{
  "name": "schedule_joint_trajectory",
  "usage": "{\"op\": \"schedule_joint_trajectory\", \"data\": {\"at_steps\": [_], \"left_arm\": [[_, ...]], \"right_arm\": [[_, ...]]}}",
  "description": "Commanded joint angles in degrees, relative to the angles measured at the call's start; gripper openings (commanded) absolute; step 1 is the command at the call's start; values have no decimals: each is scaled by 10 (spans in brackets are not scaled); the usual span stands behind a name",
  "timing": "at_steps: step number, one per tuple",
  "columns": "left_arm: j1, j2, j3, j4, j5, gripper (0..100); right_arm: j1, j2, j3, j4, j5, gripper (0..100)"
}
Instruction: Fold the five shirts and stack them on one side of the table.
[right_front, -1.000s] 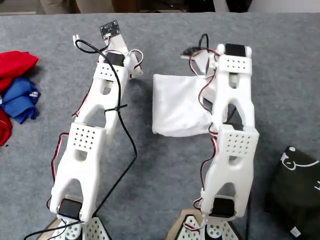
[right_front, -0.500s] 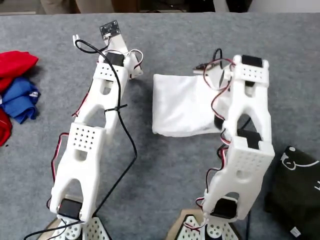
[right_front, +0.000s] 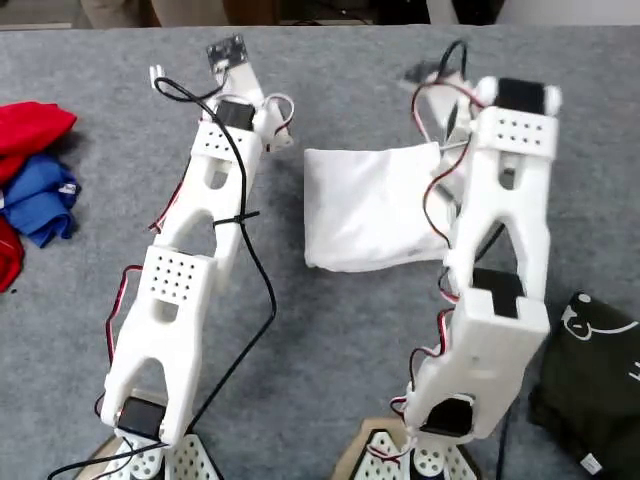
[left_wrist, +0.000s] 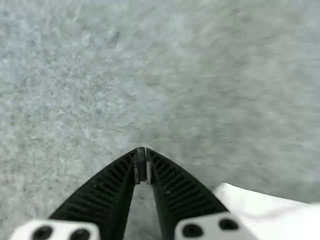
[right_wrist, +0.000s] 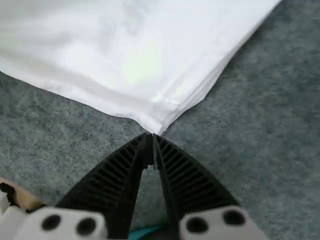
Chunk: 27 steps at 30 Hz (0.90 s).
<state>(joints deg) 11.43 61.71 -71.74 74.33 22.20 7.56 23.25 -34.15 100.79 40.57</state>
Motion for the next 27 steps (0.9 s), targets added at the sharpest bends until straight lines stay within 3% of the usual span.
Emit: {"op": "schedule_joint_trajectory", "data": {"at_steps": [1, 6, 11, 15, 21, 27], "left_arm": [[27, -43, -109, 79, -47, 19], [84, -37, -208, 183, -97, 19], [143, -36, -175, 198, -97, 19], [150, -18, -109, 140, -96, 19], [104, 25, -30, 43, -98, 19], [74, 51, -27, 24, -100, 19]], "right_arm": [[19, -59, -42, 14, -10, 5], [7, -37, -3, -4, -27, 5], [-4, 36, 36, -47, -67, 5], [0, 112, 37, -74, -69, 5], [-1, 202, 36, -107, -69, 5], [7, 233, 24, -105, -69, 5]]}}
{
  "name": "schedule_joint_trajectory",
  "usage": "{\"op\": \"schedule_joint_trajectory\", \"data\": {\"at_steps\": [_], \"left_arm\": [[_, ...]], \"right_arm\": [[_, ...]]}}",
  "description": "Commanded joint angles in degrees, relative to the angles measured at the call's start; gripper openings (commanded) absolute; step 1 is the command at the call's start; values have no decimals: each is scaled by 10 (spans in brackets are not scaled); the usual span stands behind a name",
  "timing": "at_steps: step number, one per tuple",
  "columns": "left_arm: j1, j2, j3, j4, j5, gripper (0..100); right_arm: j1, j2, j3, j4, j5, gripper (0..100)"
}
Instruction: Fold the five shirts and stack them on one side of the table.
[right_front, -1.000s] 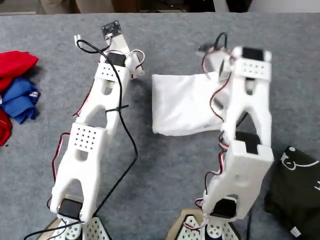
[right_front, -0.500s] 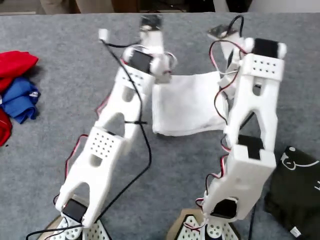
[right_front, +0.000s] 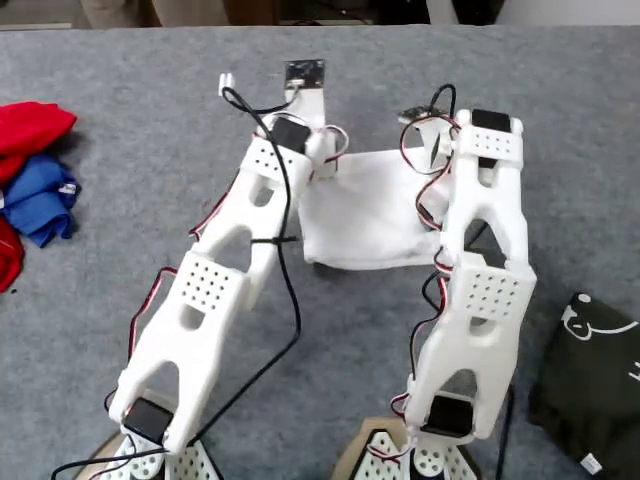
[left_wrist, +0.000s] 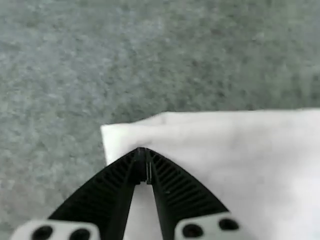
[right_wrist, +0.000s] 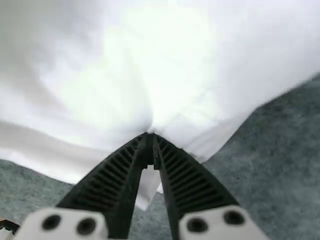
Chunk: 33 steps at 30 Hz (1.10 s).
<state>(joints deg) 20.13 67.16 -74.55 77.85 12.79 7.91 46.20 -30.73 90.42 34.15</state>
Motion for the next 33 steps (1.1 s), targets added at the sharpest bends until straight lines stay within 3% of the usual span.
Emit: {"op": "schedule_joint_trajectory", "data": {"at_steps": [1, 11, 18, 21, 26, 33], "left_arm": [[-17, 0, -1, -11, -6, 19], [-32, -1, -3, -4, -5, 19], [-11, -95, -162, 176, -1, 19], [10, -117, -176, 233, -4, 19], [48, -175, -63, 232, 0, 18], [88, -287, 180, 229, 52, 18]], "right_arm": [[4, 3, -15, -2, -5, 5], [6, -12, -182, 120, -6, 5], [-9, -104, -159, 116, -25, 5], [-22, -109, -149, 84, -25, 5], [-29, -105, -145, -26, 5, 5], [-29, -42, -157, -97, 26, 5]]}}
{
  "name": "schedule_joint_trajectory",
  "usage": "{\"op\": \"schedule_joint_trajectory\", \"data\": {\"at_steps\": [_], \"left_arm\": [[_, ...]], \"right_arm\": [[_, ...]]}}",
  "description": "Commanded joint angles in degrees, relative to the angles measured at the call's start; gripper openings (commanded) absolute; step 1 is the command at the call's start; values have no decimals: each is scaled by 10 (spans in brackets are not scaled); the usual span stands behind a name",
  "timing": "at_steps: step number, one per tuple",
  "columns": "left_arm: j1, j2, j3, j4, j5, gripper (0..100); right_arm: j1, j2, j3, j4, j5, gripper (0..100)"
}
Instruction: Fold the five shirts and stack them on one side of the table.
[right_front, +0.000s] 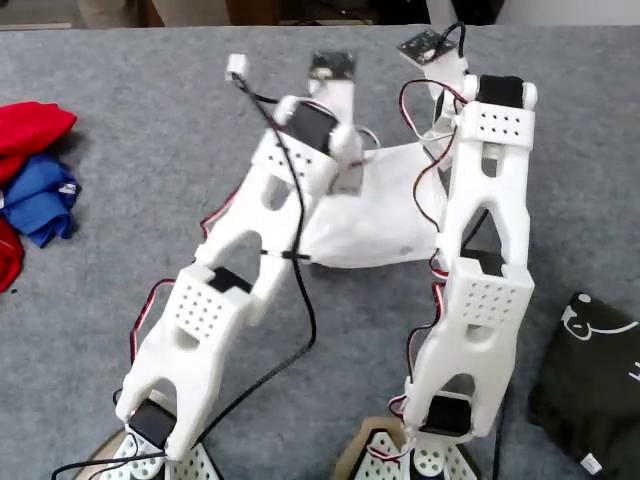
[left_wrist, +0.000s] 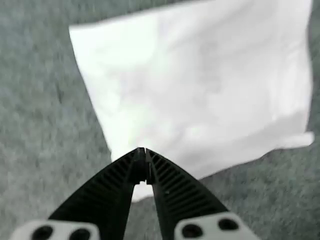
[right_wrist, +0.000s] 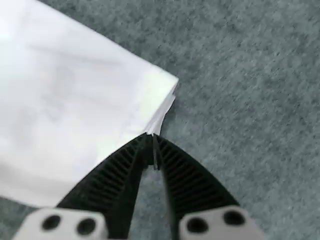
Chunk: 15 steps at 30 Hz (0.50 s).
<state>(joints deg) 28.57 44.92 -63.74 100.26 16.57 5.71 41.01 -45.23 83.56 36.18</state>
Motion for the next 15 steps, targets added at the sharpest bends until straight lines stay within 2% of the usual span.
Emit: {"op": "schedule_joint_trajectory", "data": {"at_steps": [1, 6, 15], "left_arm": [[3, -75, 91, 5, 19, 18], [-4, -82, 156, -28, 25, 18], [0, -82, 384, -232, 36, 18]], "right_arm": [[-8, 22, -12, -40, 5, 5], [-15, 82, -12, -84, 4, 5], [-7, 145, -14, -139, 3, 5]]}}
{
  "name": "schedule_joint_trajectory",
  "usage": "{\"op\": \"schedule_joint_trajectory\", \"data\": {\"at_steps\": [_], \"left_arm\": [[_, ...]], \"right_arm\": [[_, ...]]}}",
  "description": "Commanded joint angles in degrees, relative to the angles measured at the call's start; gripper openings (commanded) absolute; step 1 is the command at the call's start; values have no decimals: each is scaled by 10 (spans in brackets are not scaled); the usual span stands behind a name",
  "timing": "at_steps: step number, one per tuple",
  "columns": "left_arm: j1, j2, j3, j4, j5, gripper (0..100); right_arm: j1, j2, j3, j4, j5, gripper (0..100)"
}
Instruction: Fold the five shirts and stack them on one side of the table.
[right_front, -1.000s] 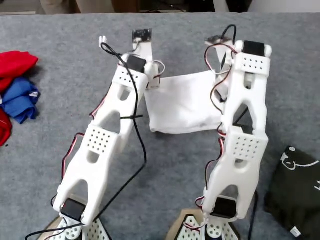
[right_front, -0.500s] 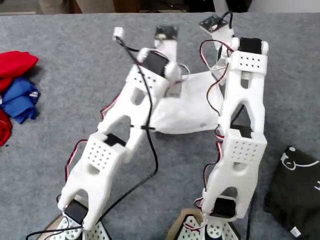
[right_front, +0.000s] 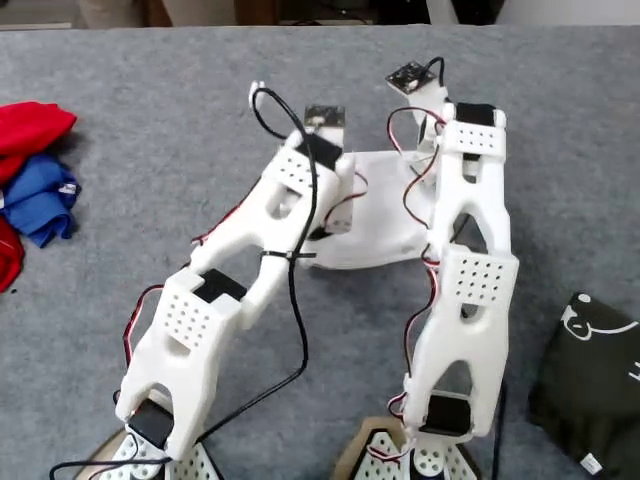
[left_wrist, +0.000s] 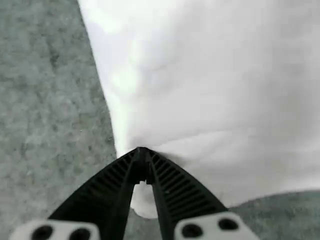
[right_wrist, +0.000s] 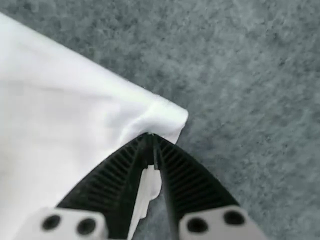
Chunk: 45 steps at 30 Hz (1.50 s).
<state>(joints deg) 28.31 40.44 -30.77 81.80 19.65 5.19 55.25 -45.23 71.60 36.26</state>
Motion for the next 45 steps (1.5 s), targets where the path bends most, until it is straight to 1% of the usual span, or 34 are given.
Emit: {"op": "schedule_joint_trajectory", "data": {"at_steps": [1, 5, 9, 11, 15, 17, 19, 20, 22, 24, 25, 29, 31, 35, 37, 41, 45], "left_arm": [[1, -37, 70, -58, 6, 18], [-1, -37, 95, -71, 6, 18], [0, -44, 65, -68, 6, 18], [-1, -44, 23, -51, 4, 18], [-11, -39, -119, 5, 4, 18], [-33, -36, -182, 10, 6, 18], [-61, -28, -221, -8, 6, 21], [-73, -19, -234, -18, 6, 39], [-93, 4, -251, -32, 6, 119], [-105, 33, -261, -35, 6, 196], [-110, 48, -265, -35, 6, 210], [-119, 112, -295, -34, 4, 214], [-122, 138, -318, -31, 4, 214], [-120, 175, -356, -30, 4, 214], [-119, 186, -366, -30, 4, 212], [-115, 202, -371, -33, 4, 212], [-111, 217, -375, -44, 6, 210]], "right_arm": [[-1, 4, -22, -20, 2, 5], [8, 12, -49, -9, -5, 5], [2, 12, -117, 62, -32, 5], [0, 13, -160, 104, -34, 5], [2, 12, -262, 195, -34, 5], [4, 12, -322, 254, -34, 5], [9, 13, -378, 312, -35, 5], [15, 11, -384, 309, -52, 5], [24, -5, -378, 309, -83, 5], [25, -34, -323, 310, -100, 5], [25, -54, -284, 310, -110, 5], [26, -160, -71, 309, -147, 6], [25, -213, 23, 301, -170, 33], [24, -305, 186, 221, -186, 171], [18, -335, 259, 185, -190, 209], [7, -358, 384, 120, -238, 214], [7, -361, 454, 51, -277, 217]]}}
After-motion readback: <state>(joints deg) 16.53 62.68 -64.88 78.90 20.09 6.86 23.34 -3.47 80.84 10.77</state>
